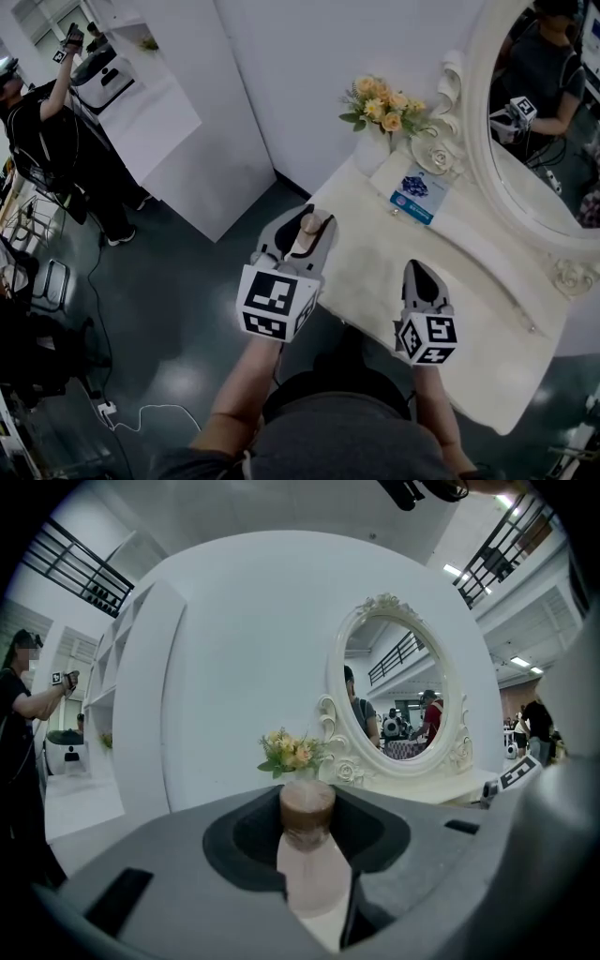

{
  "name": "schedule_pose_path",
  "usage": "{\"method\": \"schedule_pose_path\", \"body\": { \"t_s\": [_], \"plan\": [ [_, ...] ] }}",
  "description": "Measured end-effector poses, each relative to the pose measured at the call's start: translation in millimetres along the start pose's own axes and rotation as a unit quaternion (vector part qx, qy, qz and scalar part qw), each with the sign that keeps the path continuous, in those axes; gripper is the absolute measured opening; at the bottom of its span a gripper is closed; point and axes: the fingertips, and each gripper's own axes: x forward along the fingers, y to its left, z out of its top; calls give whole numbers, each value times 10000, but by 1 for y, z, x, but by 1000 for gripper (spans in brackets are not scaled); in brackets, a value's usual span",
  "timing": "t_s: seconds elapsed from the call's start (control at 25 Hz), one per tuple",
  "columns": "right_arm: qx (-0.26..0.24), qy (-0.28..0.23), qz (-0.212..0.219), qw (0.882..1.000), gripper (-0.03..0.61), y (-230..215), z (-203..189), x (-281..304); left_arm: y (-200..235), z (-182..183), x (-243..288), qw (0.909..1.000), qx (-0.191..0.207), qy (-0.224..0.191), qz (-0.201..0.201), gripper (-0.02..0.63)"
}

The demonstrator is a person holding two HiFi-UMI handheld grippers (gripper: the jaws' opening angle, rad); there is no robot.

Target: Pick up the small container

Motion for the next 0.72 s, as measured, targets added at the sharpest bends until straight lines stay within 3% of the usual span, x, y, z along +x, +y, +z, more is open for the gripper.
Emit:
{"method": "schedule_pose_path", "body": {
  "t_s": [0.72],
  "plan": [
    [-289,28,70,9996,3,0,6,9,6,-5,10,9999,-80,53,43,135]
  ]
}}
